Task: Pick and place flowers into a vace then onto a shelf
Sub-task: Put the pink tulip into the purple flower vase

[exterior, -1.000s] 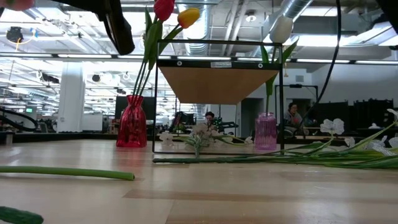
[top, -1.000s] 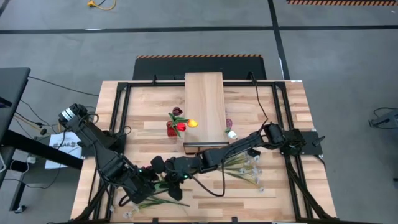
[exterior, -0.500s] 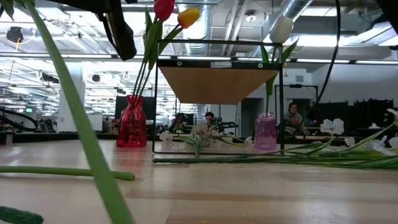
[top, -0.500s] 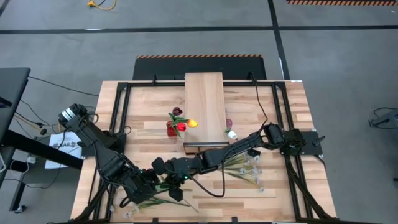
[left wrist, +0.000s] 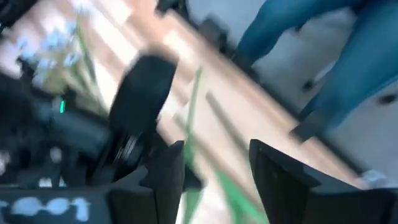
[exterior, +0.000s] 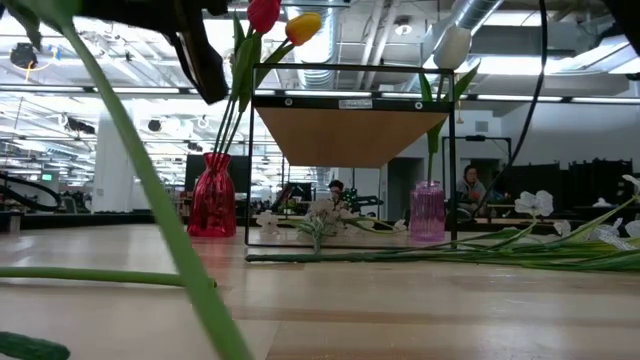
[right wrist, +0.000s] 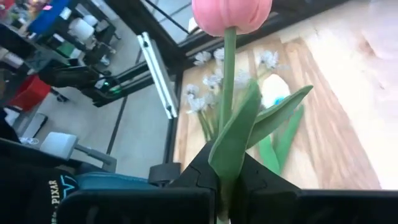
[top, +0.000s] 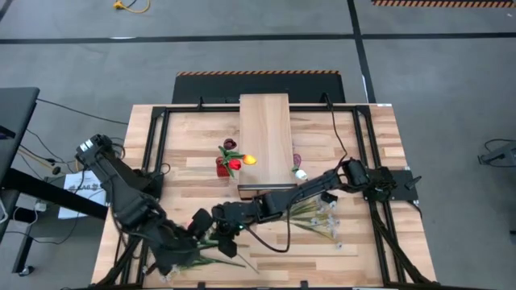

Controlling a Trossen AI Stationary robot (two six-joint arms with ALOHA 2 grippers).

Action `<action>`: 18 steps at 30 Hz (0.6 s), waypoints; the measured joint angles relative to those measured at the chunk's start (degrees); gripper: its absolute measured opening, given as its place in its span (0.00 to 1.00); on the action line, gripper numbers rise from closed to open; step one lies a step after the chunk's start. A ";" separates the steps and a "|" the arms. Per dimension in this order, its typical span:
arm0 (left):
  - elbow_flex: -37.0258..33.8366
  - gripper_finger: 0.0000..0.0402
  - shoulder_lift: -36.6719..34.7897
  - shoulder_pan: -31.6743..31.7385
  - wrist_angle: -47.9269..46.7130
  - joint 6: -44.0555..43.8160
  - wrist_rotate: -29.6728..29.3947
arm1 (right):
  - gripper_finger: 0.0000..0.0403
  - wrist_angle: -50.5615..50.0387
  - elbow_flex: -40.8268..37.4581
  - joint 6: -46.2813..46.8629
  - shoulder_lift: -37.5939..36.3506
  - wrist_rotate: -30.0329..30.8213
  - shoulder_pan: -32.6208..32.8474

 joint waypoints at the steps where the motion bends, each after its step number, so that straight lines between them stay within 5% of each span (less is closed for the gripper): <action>1: 1.97 0.43 0.00 -0.40 -0.54 -0.46 0.57 | 0.00 -0.43 0.00 0.01 0.00 0.02 -0.05; 7: 16.10 0.43 -0.02 -3.63 -5.69 -5.23 0.42 | 0.00 -0.70 0.00 -0.01 -0.07 0.02 -0.11; 12: 27.63 0.40 -0.04 -8.21 -6.32 -0.26 -3.34 | 0.00 -1.45 -0.02 -1.99 -2.74 2.23 0.27; 15: 32.97 0.40 -0.11 -11.04 -6.19 0.40 -10.05 | 0.00 -3.16 -0.02 -5.19 -6.07 4.97 1.03; 18: 35.92 0.40 -0.57 -12.64 -7.84 -3.53 -23.70 | 0.00 -5.39 -0.03 -9.71 -10.89 8.79 2.70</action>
